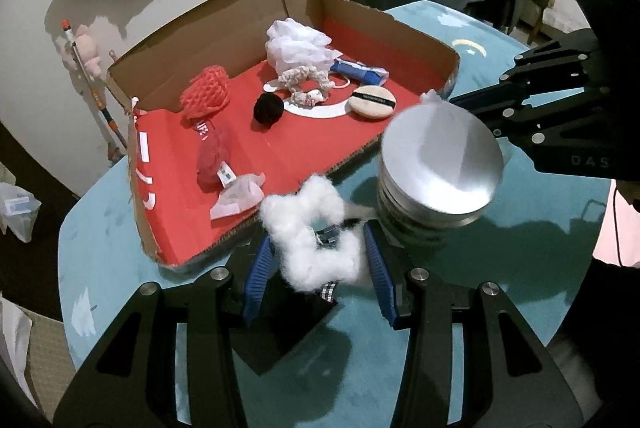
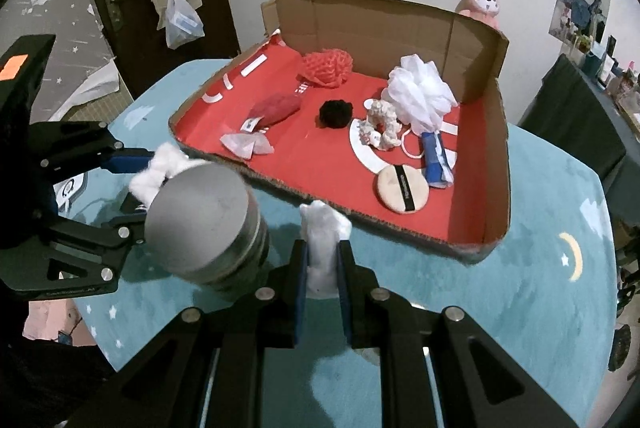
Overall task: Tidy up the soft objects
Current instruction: 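Carry the fluffy star and white sock past the jars into the box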
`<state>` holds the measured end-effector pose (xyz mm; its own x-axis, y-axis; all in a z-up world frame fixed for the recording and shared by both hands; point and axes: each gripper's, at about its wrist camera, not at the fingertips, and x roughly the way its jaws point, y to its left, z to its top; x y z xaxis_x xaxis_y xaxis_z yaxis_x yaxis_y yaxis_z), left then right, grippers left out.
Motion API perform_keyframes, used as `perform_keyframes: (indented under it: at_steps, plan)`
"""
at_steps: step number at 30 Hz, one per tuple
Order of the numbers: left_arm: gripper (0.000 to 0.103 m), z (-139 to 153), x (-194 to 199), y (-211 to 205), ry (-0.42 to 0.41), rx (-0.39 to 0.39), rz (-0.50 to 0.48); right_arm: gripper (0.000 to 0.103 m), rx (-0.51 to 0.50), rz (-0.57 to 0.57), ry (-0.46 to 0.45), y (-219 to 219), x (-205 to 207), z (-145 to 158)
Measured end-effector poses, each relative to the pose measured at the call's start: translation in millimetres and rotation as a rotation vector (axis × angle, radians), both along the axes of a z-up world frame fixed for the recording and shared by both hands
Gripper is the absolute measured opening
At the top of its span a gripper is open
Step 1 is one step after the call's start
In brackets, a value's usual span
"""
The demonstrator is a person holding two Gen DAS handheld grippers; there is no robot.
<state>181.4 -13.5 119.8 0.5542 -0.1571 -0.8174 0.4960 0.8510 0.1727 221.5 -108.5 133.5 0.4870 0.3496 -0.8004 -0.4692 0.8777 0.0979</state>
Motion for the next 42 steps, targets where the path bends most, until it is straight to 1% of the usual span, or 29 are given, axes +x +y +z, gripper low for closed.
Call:
perform_keyframes:
  at_steps: [3, 7, 12, 15, 18, 27, 30, 36, 39, 42]
  plan:
    - [0.043, 3, 10, 1, -0.005, -0.002, -0.002, 0.016, 0.011, 0.006, 0.013, -1, 9, 3]
    - [0.043, 7, 27, 3, -0.002, -0.025, -0.005, 0.016, 0.016, 0.012, 0.031, -1, 26, 6]
    - [0.043, 11, 55, 4, 0.007, -0.070, -0.027, 0.016, 0.025, 0.033, 0.072, -2, 54, 6]
    - [0.043, 8, 72, 1, 0.025, -0.108, -0.053, 0.016, 0.027, 0.053, 0.109, 1, 72, 1]
    - [0.043, -1, 91, -2, 0.056, -0.120, -0.056, 0.016, 0.022, 0.067, 0.146, 6, 92, -9]
    - [0.043, -39, 128, -18, 0.158, -0.109, -0.084, 0.016, 0.033, 0.105, 0.239, 20, 139, -35]
    - [0.043, -49, 137, -22, 0.179, -0.089, -0.090, 0.016, 0.025, 0.119, 0.276, 25, 151, -45]
    - [0.043, -65, 150, -24, 0.226, -0.070, -0.090, 0.017, -0.001, 0.129, 0.321, 30, 165, -59]
    - [0.044, -67, 154, -24, 0.240, -0.071, -0.088, 0.020, -0.017, 0.135, 0.331, 32, 170, -60]
    - [0.045, -71, 156, -24, 0.249, -0.056, -0.082, 0.020, -0.030, 0.142, 0.347, 35, 172, -65]
